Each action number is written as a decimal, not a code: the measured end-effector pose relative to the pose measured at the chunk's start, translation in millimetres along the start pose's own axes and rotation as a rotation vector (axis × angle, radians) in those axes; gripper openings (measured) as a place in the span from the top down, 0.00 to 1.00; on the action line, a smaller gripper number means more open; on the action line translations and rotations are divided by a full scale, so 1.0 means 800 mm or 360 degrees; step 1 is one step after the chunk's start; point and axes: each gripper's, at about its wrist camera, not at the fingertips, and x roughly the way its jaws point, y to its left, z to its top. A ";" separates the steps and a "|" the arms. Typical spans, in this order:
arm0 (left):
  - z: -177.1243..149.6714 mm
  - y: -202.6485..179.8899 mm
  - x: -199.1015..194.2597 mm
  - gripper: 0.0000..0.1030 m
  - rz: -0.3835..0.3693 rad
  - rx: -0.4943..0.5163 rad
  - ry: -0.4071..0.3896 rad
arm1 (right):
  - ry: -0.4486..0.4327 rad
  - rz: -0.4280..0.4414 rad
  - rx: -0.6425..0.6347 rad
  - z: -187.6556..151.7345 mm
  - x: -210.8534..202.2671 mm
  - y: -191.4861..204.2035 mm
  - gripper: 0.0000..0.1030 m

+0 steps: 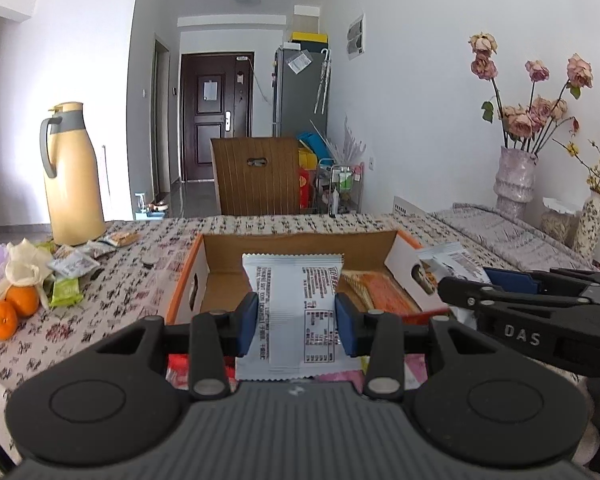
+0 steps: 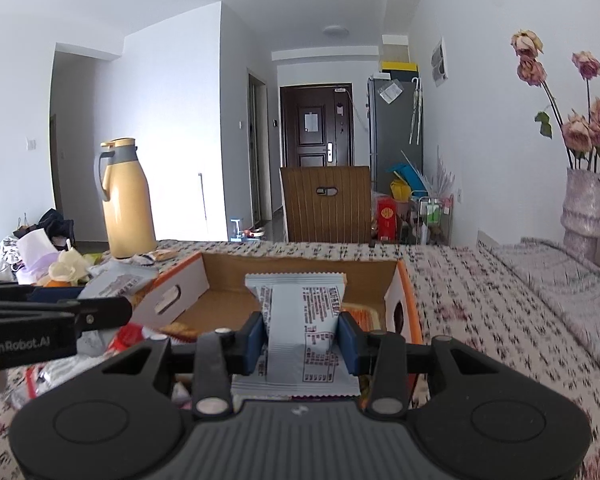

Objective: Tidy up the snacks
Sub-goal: 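Carry the white packet with the right gripper over the cardboard box, then release the white packet into the box with the right gripper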

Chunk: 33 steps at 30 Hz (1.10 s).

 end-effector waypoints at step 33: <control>0.034 0.030 0.141 0.56 0.0228 -0.0119 0.0086 | 0.0186 -0.0079 0.0130 0.012 0.157 -0.023 0.61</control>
